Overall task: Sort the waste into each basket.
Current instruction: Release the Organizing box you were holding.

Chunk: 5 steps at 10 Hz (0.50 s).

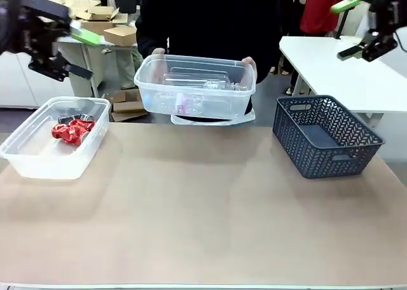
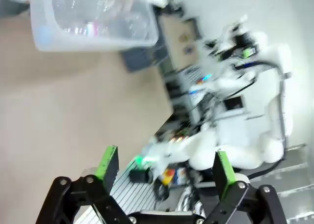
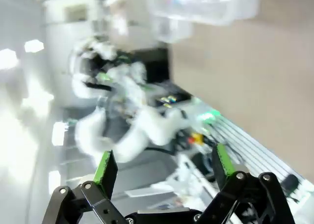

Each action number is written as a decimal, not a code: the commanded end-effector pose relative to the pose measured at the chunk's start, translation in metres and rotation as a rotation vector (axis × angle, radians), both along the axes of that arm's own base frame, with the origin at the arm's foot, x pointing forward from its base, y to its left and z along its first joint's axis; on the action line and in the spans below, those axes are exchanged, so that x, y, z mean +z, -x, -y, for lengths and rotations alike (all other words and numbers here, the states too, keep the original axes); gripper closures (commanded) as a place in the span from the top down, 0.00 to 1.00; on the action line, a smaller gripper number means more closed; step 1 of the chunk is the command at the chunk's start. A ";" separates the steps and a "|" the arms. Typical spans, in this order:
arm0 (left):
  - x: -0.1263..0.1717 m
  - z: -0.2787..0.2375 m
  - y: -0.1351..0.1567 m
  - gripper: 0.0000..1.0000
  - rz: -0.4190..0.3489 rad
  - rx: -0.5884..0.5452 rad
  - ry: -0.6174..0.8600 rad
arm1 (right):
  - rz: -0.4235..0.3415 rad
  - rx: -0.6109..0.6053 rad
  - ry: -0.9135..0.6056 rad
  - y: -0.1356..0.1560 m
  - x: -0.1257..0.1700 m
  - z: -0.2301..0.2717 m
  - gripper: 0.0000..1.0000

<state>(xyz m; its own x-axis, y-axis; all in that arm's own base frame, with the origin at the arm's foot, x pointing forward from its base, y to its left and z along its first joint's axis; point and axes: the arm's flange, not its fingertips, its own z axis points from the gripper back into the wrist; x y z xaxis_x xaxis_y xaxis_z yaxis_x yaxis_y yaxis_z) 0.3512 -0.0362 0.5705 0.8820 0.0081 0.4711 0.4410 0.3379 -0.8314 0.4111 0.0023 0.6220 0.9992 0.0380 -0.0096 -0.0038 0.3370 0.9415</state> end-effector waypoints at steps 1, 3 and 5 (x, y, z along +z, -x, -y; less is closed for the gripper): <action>-0.020 -0.006 -0.006 1.00 0.057 0.010 0.280 | 0.074 -0.165 -0.467 0.012 -0.016 0.005 1.00; -0.008 -0.020 0.001 1.00 0.035 0.043 0.153 | -0.019 -0.326 -0.454 -0.013 -0.028 0.005 1.00; -0.008 -0.020 0.001 1.00 0.035 0.043 0.153 | -0.004 -0.132 -0.313 0.005 -0.013 0.030 1.00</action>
